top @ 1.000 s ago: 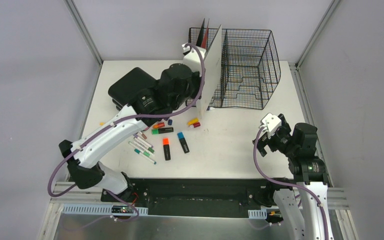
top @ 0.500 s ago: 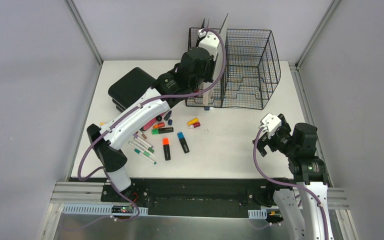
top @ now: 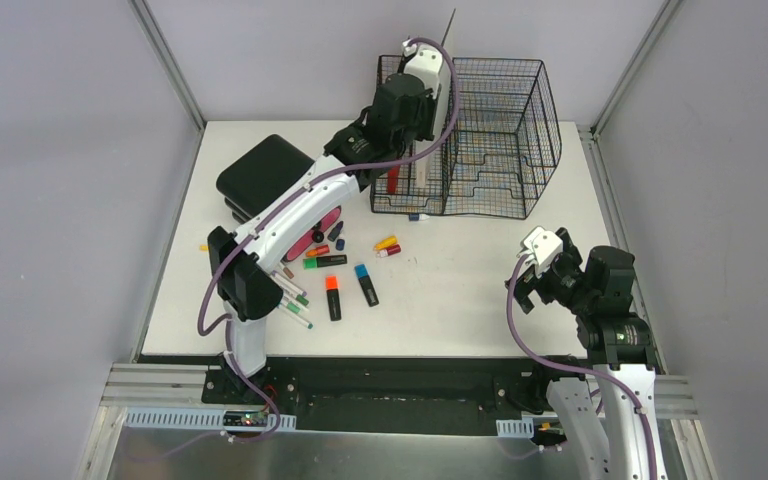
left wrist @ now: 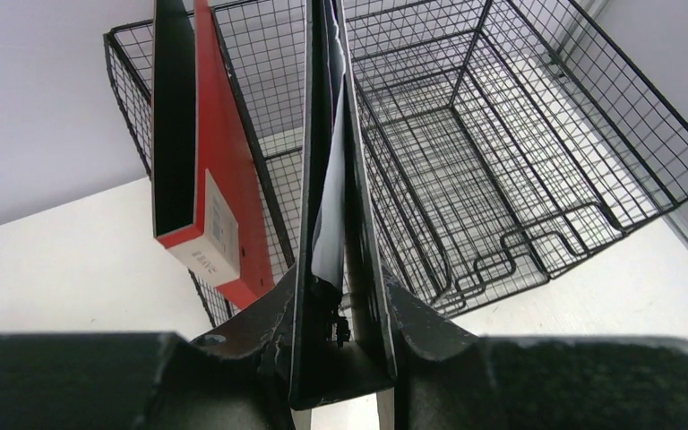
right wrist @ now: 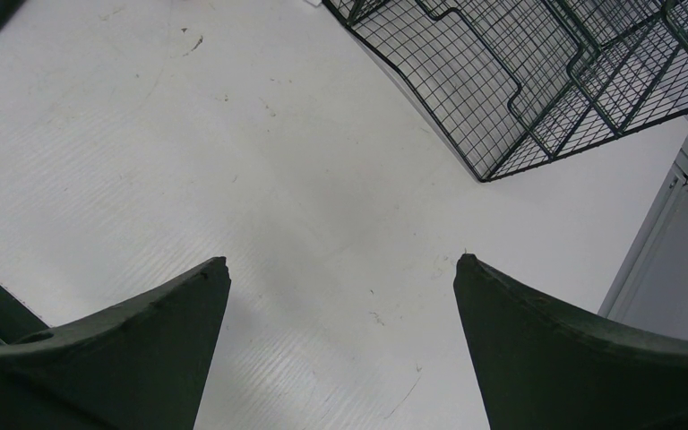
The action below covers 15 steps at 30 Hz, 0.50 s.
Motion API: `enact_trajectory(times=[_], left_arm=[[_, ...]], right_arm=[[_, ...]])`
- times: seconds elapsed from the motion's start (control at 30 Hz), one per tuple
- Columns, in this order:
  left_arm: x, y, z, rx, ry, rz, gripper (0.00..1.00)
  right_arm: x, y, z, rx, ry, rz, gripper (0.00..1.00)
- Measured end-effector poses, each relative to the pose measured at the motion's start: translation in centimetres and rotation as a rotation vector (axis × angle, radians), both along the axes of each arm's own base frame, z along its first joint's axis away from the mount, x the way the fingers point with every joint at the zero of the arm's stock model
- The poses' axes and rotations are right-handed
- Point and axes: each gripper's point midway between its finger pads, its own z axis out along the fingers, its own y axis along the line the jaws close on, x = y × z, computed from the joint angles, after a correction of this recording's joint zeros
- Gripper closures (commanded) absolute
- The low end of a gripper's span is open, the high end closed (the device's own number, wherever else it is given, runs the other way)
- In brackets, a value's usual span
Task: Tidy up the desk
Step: Place the folder in the storage box.
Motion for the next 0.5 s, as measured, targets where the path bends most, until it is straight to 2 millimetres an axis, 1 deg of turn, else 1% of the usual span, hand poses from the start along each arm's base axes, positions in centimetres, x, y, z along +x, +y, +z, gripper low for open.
enact_trajectory(times=[0.23, 0.37, 0.5], left_arm=[[1.9, -1.3, -0.9, 0.003, -0.022, -0.014, 1.0], [2.8, -1.8, -1.3, 0.015, -0.036, -0.016, 1.0], [3.8, -1.7, -2.0, 0.022, -0.041, -0.007, 1.0]], right_arm=[[-0.1, 0.0, -0.2, -0.003, -0.001, 0.002, 0.01], [-0.1, 0.0, -0.2, -0.005, -0.004, 0.004, 0.01], [-0.1, 0.0, -0.2, -0.006, -0.006, 0.005, 0.01]])
